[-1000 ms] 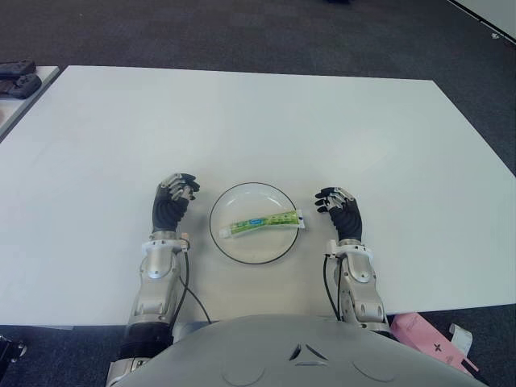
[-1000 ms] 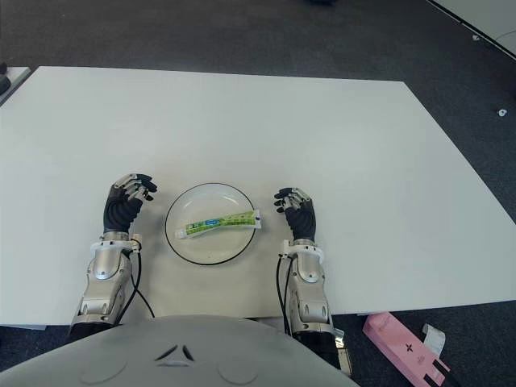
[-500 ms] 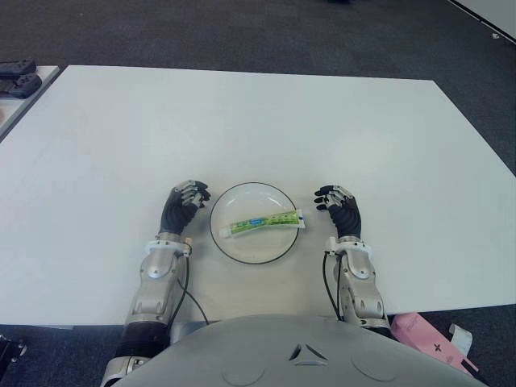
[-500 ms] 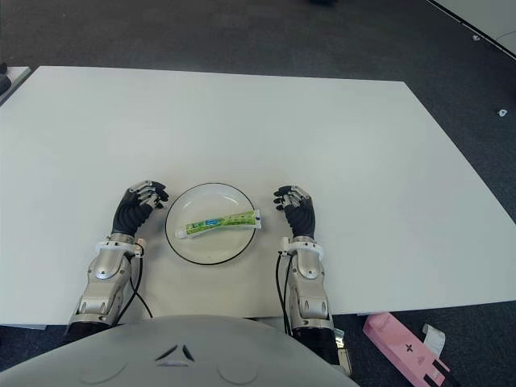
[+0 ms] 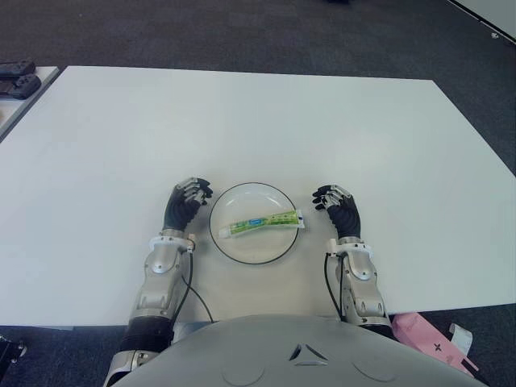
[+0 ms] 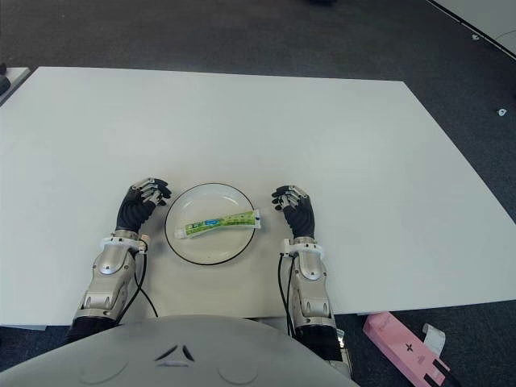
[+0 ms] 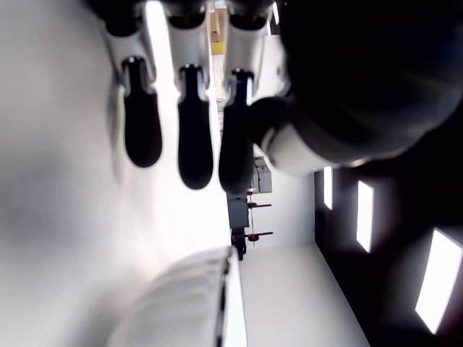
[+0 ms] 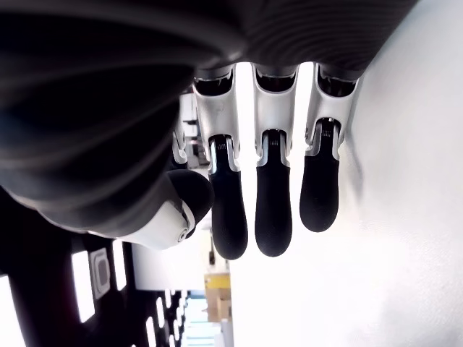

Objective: Put the toothpaste on the table into the plate.

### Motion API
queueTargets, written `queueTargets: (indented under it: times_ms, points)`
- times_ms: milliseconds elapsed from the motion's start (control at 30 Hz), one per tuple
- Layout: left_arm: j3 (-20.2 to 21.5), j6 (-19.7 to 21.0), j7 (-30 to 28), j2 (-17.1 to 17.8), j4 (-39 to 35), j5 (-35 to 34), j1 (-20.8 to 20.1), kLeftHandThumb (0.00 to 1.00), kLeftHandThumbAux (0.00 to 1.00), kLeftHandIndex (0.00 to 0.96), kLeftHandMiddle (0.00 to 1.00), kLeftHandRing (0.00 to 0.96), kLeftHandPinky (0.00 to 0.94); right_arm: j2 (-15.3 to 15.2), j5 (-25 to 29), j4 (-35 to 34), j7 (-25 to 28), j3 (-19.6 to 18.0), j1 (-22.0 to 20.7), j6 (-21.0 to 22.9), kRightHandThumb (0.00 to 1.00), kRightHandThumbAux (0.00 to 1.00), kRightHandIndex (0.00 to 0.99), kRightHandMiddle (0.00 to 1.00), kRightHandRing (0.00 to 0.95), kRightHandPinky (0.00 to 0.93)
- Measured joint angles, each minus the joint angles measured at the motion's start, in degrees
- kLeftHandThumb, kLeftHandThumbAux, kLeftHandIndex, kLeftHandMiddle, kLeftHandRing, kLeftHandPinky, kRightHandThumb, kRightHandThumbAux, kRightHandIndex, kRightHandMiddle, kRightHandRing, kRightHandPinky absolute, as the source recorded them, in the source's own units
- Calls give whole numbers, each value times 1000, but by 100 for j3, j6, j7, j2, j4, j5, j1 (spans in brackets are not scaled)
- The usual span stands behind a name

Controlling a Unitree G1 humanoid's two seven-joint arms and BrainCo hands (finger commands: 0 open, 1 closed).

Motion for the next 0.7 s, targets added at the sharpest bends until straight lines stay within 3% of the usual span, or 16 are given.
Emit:
queueTargets:
  times_ms: [700]
  points:
    - [35, -129, 238, -228, 142, 4, 23, 708, 719, 432, 505, 514, 526, -26, -101, 208, -54, -39, -217, 22, 705, 729, 429, 510, 513, 519]
